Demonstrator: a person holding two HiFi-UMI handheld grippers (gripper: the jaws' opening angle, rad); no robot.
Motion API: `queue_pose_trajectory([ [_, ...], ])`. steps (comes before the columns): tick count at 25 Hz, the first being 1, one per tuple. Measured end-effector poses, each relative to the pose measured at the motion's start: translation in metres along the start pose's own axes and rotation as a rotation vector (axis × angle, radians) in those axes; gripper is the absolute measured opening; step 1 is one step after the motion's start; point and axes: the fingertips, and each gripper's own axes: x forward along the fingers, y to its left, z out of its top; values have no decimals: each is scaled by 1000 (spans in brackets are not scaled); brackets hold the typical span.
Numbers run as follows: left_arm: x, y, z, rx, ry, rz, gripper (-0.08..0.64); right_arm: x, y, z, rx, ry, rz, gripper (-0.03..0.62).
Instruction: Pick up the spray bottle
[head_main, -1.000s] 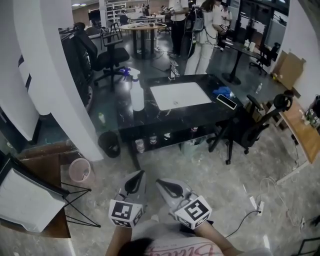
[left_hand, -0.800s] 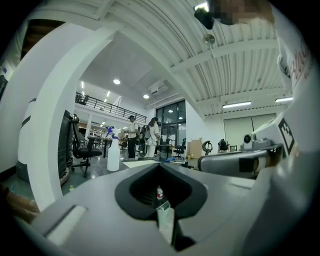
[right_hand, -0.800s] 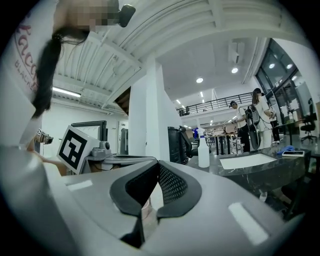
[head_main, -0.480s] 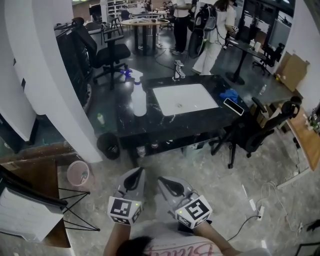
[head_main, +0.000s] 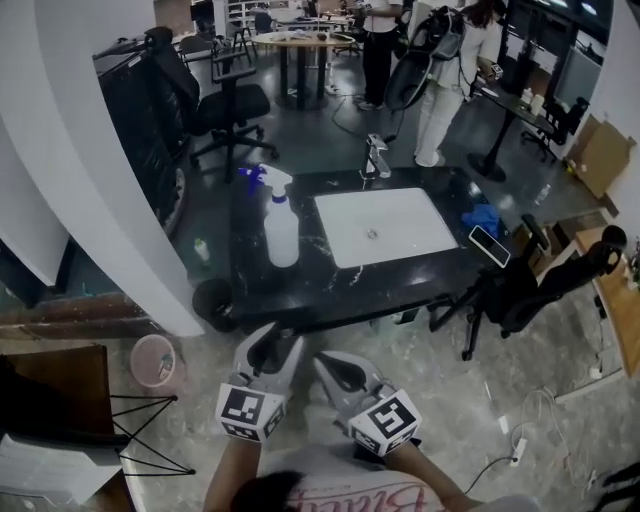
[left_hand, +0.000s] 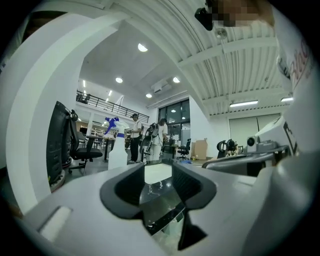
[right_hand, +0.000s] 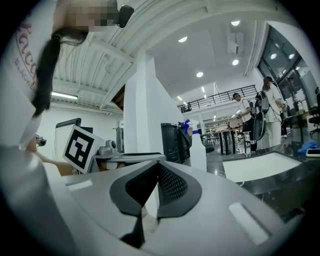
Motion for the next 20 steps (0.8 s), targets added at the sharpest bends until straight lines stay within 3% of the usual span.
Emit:
queue_pose_trajectory([
  [8, 85, 59, -4, 56, 25, 89, 292, 57, -73, 21, -2, 6, 39, 2],
  [17, 151, 117, -33, 5, 51, 186, 507, 101, -134, 35, 0, -1, 42, 2],
  [20, 166, 128, -42, 2, 74, 200, 528, 109, -147, 35, 2, 3, 41, 2],
])
